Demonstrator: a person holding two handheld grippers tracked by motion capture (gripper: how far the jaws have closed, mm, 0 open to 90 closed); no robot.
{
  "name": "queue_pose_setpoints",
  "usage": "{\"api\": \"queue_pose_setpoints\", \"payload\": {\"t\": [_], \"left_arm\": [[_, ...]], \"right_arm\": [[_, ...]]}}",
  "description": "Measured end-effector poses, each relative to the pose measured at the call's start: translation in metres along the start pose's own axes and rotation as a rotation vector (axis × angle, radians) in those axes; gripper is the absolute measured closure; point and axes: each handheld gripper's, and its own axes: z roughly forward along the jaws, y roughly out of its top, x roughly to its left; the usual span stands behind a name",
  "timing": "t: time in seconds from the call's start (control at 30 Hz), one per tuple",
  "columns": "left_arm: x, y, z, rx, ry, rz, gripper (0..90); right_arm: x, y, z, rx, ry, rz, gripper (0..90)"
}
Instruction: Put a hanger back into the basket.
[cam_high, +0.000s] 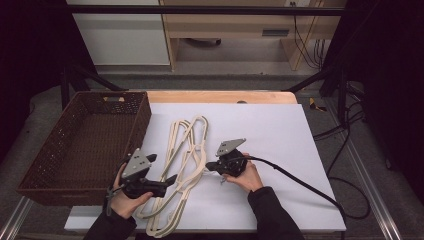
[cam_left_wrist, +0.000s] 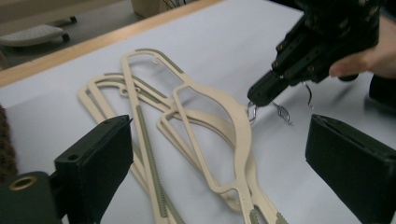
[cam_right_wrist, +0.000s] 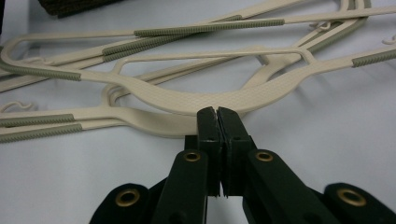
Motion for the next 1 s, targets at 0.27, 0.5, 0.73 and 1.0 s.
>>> {"api": "queue_pose_setpoints", "payload": {"t": [0.27, 0.5, 0.73, 1.0], "left_arm": [[-0.017, 0.002, 0.049, 0.118, -0.026, 0.062, 16.5], [-0.024, 0.002, 0.073, 0.19, -0.026, 0.084, 31.3], [-0.032, -0.003, 0.094, 0.242, -0.035, 0.1, 46.6], [-0.033, -0.004, 0.098, 0.27, -0.007, 0.113, 64.1]], "right_arm": [[0.001, 0.002, -0.004, 0.0, -0.007, 0.001, 88.9], [0.003, 0.006, -0.011, -0.011, -0.016, -0.003, 88.9], [0.004, 0.008, -0.014, -0.01, -0.022, -0.002, 89.0], [0.011, 0.013, -0.015, -0.004, -0.027, -0.023, 88.9]]}}
